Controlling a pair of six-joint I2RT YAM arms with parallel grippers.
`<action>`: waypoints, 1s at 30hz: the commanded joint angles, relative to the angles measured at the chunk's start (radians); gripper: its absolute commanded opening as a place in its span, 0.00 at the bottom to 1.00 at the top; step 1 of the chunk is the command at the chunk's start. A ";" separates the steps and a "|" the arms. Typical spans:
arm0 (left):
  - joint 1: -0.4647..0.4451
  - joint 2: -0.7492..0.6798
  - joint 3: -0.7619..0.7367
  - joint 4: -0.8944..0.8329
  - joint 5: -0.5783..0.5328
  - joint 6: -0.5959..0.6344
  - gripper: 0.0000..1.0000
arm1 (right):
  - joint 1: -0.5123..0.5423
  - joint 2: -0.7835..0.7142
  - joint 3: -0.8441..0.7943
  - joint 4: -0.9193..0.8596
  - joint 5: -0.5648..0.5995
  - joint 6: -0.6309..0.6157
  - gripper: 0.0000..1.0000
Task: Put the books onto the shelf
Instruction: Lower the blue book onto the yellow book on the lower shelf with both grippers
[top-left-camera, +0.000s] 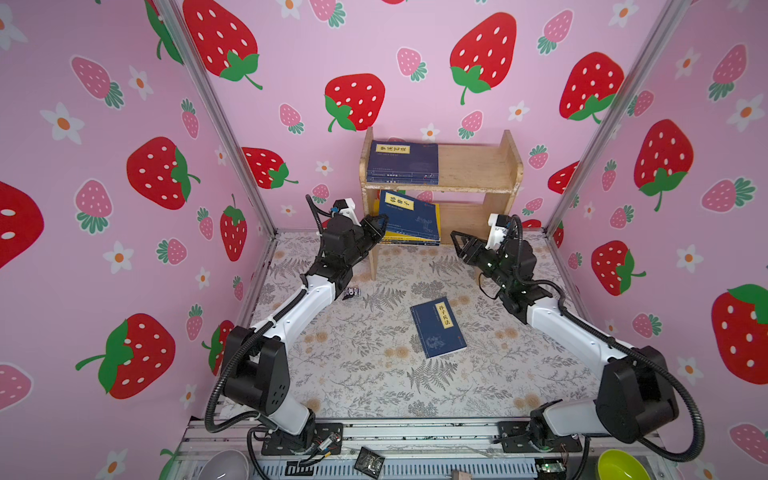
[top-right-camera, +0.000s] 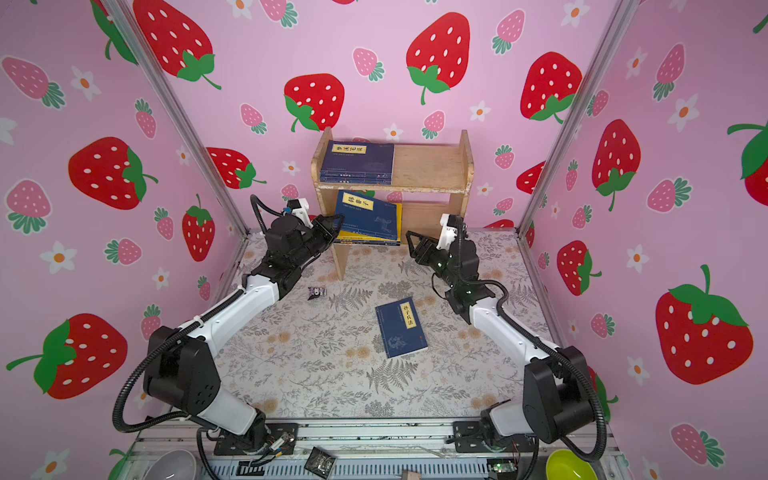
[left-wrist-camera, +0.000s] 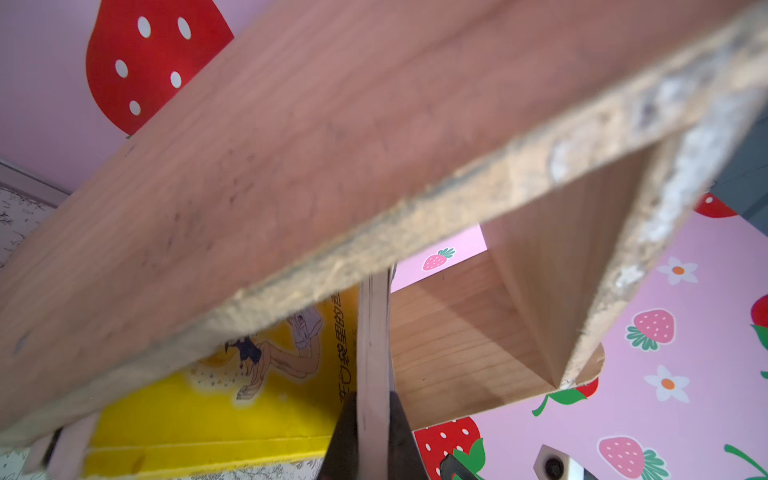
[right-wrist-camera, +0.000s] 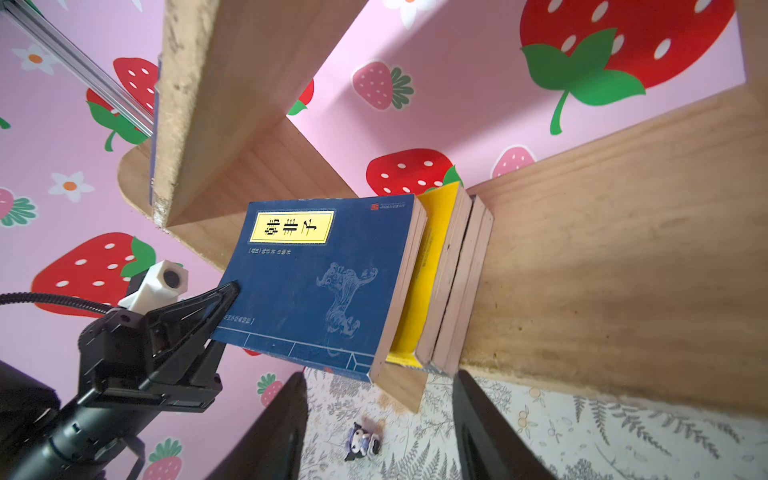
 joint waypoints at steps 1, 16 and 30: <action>0.017 0.023 0.064 0.079 0.008 -0.036 0.00 | 0.027 0.044 0.055 0.021 0.056 -0.084 0.56; 0.054 0.064 0.150 -0.084 0.054 0.010 0.00 | 0.113 0.222 0.203 -0.006 0.199 -0.257 0.53; 0.086 0.110 0.185 -0.162 0.134 -0.022 0.00 | 0.142 0.305 0.286 0.034 0.278 -0.289 0.54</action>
